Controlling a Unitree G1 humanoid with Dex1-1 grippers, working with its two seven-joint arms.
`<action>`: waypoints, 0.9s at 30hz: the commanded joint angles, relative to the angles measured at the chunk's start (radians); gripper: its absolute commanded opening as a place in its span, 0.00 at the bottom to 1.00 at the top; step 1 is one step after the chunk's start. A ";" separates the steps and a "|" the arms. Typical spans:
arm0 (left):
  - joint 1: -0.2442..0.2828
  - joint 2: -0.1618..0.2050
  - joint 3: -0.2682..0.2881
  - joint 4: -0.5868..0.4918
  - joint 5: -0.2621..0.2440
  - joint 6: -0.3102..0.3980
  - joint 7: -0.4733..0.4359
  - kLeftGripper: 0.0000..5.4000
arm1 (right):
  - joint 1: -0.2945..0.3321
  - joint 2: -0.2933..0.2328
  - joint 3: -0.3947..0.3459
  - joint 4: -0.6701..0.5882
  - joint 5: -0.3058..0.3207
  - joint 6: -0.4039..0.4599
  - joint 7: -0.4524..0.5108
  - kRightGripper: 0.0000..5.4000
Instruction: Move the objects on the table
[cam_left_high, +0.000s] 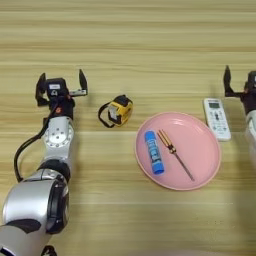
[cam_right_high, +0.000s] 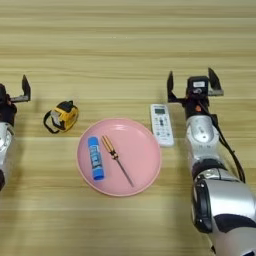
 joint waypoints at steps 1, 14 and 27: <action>-0.008 -0.001 -0.002 0.001 0.012 -0.002 0.002 1.00 | -0.035 0.038 0.024 -0.062 0.026 -0.050 0.096 1.00; -0.005 -0.006 -0.006 -0.001 0.014 -0.012 0.006 1.00 | 0.075 0.152 0.186 -0.405 0.146 0.014 0.494 1.00; -0.014 -0.031 -0.022 0.002 0.029 -0.011 0.044 1.00 | 0.059 0.160 0.222 -0.381 0.126 0.095 0.528 1.00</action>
